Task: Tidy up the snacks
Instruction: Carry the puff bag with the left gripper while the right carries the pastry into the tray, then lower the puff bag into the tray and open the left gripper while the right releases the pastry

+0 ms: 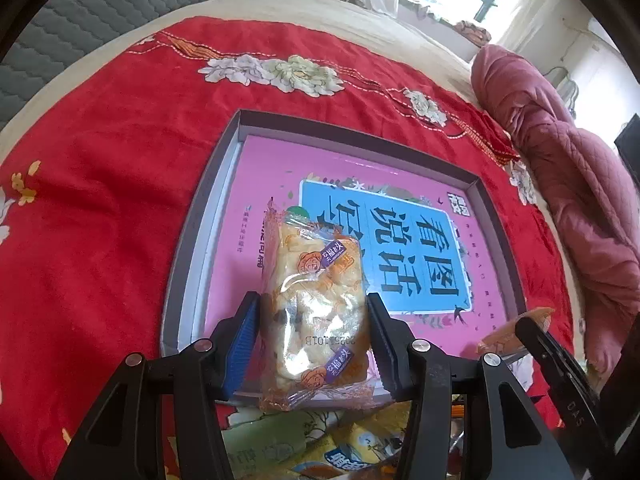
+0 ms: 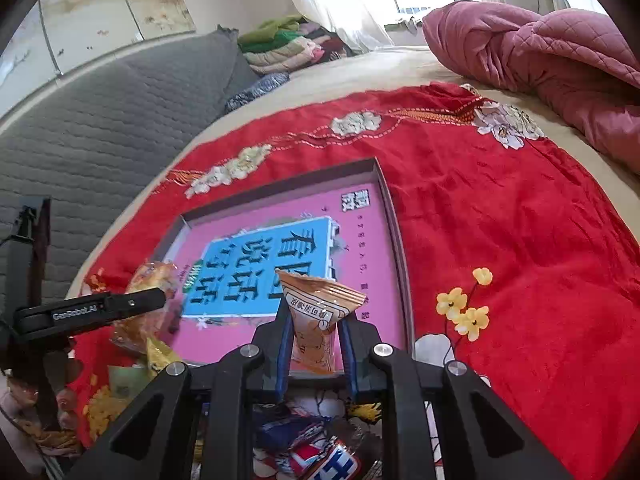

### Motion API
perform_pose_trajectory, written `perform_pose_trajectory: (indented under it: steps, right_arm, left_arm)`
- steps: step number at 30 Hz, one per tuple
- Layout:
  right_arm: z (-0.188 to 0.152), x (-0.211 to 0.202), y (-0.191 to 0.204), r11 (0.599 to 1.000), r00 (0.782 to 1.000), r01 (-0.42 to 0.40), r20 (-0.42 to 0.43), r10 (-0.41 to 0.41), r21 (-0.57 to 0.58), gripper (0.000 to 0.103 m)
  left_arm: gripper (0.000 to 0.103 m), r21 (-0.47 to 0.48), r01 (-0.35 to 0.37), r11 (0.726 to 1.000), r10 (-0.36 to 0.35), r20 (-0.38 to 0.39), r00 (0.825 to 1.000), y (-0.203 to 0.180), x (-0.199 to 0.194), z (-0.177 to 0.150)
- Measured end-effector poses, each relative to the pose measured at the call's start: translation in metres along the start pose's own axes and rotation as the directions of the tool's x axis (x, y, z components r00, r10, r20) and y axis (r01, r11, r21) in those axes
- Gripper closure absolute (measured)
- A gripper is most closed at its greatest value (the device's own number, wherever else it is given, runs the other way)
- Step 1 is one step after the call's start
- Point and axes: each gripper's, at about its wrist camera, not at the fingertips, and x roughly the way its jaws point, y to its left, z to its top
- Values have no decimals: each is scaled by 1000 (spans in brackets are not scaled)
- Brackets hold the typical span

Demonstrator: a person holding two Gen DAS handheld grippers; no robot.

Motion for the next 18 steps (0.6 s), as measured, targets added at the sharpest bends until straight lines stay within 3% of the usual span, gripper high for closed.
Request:
perform_pose_trajectory:
  steps: [9, 12, 18]
  right_arm:
    - [-2, 9, -4, 1000, 999, 23, -25, -23, 19, 80]
    - [-3, 10, -6, 999, 999, 23, -34, -22, 29, 73]
    - [-3, 11, -6, 999, 999, 22, -39, -21, 30, 72]
  left_arm:
    - [49, -10, -4, 1000, 3, -22, 1000, 3, 10, -1]
    - [49, -10, -5, 1000, 5, -29, 1000, 3, 11, -1]
    - [48, -12, -5, 1000, 4, -38, 999, 3, 13, -1]
